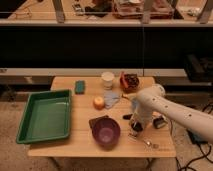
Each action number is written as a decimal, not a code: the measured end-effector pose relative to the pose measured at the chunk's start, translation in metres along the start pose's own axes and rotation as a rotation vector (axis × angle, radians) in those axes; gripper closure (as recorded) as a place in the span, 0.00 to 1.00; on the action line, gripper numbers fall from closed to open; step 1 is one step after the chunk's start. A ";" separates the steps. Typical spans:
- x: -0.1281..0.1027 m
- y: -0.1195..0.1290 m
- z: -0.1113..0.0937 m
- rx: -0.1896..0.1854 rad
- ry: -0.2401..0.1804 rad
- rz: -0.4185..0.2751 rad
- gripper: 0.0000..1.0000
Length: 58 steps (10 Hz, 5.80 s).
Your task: Stack cups on top of each other
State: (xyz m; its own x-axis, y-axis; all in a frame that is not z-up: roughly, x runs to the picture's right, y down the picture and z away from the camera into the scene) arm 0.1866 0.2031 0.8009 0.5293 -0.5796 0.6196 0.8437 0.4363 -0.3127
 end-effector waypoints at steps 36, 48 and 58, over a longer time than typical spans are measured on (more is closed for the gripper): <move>0.131 -0.056 -0.073 0.052 0.066 0.081 0.23; 0.123 -0.055 -0.020 0.013 0.021 0.035 0.63; 0.088 -0.098 -0.142 0.130 0.066 -0.080 1.00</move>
State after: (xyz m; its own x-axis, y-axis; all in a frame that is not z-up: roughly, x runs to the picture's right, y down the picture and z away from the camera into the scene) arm 0.1628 0.0114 0.7834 0.4696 -0.6583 0.5883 0.8669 0.4700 -0.1661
